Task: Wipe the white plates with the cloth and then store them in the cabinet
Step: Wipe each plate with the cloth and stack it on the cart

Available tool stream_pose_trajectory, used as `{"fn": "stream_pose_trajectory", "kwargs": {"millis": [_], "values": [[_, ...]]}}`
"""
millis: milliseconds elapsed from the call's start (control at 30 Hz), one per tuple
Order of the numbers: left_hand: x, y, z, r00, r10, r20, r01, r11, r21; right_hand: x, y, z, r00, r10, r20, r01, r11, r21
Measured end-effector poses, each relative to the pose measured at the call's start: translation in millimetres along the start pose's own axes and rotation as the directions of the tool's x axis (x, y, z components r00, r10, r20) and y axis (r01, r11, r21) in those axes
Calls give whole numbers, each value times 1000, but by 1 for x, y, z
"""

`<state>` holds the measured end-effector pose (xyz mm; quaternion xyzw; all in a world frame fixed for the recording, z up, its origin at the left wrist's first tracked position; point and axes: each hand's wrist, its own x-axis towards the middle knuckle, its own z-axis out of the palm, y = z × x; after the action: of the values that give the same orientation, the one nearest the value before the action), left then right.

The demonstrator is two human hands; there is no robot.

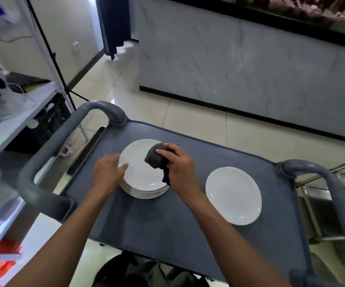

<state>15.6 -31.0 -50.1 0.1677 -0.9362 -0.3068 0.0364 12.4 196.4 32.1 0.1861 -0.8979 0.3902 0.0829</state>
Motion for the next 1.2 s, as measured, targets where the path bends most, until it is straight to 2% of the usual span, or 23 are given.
{"fn": "stream_pose_trajectory", "kwargs": {"millis": [100,333,500,600,733,1000,1200], "values": [[4,-4,2,999,-25,43,28,998,-59,14,-14,27,1000,-25,4,25,999,22],[13,-20,6,996,-42,80,50,994,-101,16,-8,76,997,49,60,-49,999,-2],[18,-22,9,983,-145,116,164,969,-183,12,3,89,992,74,99,-69,996,-54],[25,-21,12,952,-242,189,290,912,-291,9,14,88,990,39,133,-22,992,-123],[38,-19,14,896,-334,293,427,829,-361,4,28,82,960,-7,279,76,969,-237],[37,-20,10,881,-329,341,456,786,-418,-1,37,70,866,-9,499,162,951,-263],[34,-10,0,913,-241,330,379,800,-464,1,33,74,916,-36,400,158,948,-275]]}}
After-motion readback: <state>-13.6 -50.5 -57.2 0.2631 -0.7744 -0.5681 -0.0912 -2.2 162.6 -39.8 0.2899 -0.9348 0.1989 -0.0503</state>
